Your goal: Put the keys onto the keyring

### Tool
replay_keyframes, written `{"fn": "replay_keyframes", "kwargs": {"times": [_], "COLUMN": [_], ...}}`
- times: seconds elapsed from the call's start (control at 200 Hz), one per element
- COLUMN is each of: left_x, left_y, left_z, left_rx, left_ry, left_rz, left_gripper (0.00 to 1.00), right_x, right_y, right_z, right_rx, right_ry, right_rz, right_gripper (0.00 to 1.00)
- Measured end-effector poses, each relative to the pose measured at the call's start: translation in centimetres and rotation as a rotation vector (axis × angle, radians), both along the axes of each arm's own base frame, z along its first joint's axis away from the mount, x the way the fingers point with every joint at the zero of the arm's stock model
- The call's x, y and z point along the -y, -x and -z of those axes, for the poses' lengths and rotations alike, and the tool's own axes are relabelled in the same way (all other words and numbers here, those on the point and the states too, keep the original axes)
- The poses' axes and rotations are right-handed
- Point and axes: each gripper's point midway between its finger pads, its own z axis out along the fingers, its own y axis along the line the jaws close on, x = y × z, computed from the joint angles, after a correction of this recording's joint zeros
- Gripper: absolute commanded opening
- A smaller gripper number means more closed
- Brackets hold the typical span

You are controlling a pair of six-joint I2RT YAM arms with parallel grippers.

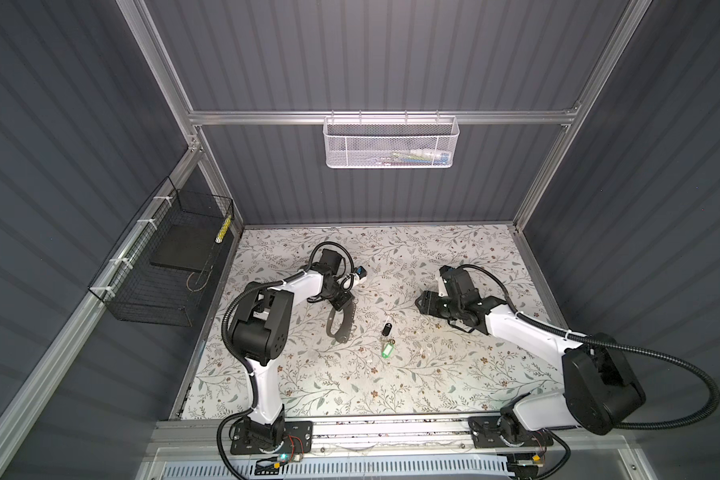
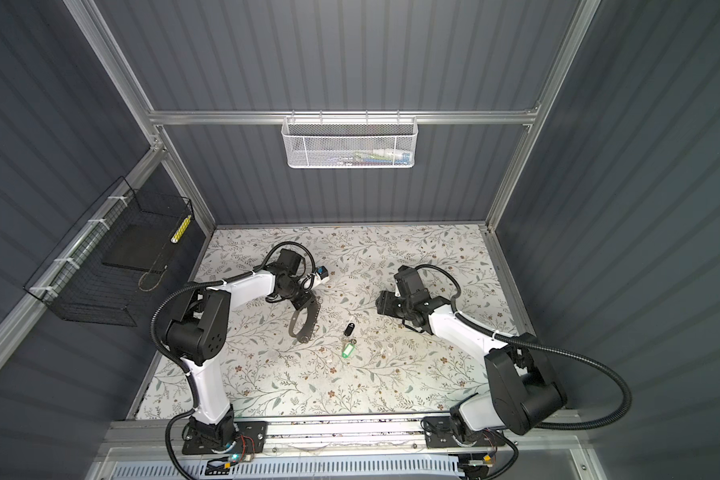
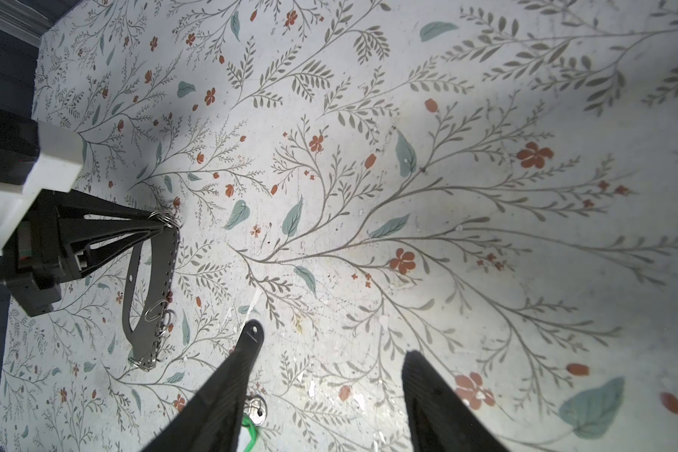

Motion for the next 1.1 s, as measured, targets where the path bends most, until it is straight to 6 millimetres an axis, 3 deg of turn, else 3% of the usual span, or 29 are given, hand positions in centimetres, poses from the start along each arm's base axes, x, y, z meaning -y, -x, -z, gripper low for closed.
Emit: {"fn": "replay_keyframes", "kwargs": {"times": [0.57,0.915,1.101], "left_x": [1.0,3.0,4.7], "left_y": [0.2,0.6,1.5], "left_z": [-1.0,-6.7,-11.0], "left_rx": [-0.009,0.078,0.162], "left_ry": [0.056,0.171,0.256], "left_rz": [0.023,0.079,0.133], "left_gripper": [0.03,0.0,0.0], "right_x": [-0.1,-0.4,-0.9], "right_y": [0.1,0.0,0.1], "right_z": [0.0,-0.6,-4.4], "right_rx": [-0.004,0.026,0.177], "right_ry": [-0.001,0.012,0.016], "right_rz": [-0.006,-0.054,-0.165], "right_gripper": [0.64,0.64,0.61]}}
